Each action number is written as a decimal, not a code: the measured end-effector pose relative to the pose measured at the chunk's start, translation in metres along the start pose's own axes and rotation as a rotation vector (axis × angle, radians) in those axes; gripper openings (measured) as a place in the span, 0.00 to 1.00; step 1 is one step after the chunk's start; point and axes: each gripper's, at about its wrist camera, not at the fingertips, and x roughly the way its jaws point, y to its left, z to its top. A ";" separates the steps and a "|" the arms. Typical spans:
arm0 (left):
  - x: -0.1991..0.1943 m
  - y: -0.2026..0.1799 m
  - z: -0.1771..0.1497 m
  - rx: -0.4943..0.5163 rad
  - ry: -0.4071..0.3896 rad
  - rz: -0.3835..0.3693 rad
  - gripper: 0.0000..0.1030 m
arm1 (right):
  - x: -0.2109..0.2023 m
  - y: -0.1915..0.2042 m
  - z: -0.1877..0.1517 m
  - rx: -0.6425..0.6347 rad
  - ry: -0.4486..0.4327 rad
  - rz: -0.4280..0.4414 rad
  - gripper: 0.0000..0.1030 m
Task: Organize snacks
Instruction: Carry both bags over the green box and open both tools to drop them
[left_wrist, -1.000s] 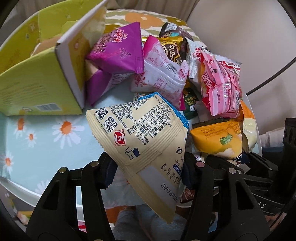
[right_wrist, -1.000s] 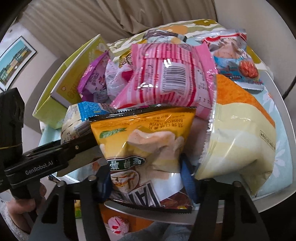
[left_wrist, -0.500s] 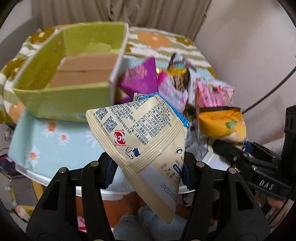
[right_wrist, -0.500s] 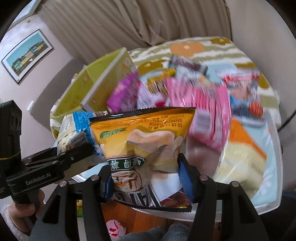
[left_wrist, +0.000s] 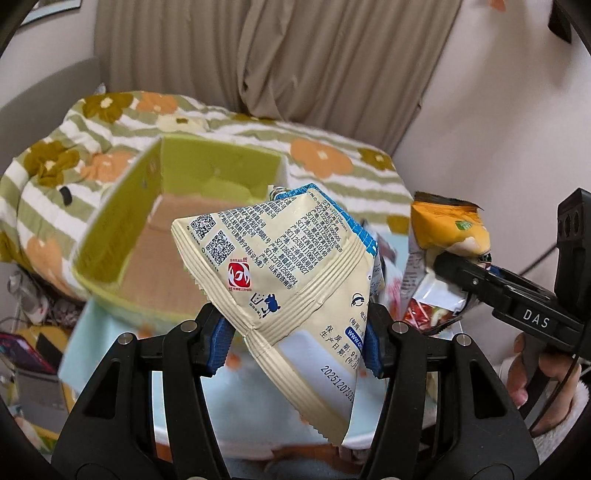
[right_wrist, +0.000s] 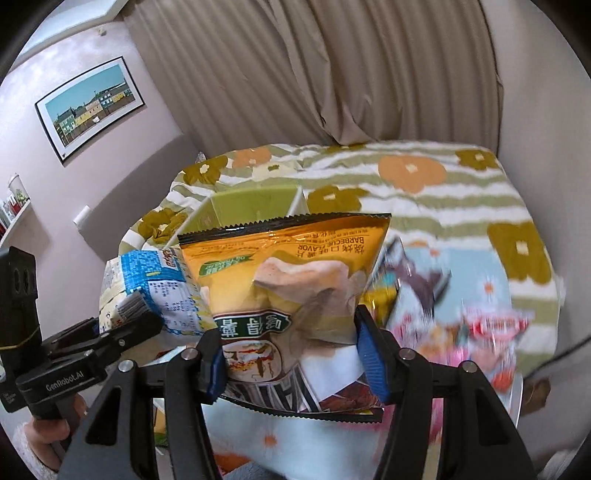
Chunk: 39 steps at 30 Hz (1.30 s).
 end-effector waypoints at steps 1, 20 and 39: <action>0.004 0.010 0.011 -0.005 -0.005 -0.003 0.51 | 0.005 0.003 0.007 -0.007 0.000 0.000 0.54; 0.167 0.148 0.140 0.023 0.184 0.033 0.55 | 0.173 0.061 0.114 0.019 0.108 -0.059 0.54; 0.150 0.183 0.113 0.054 0.201 0.100 0.94 | 0.249 0.079 0.122 -0.029 0.256 -0.092 0.55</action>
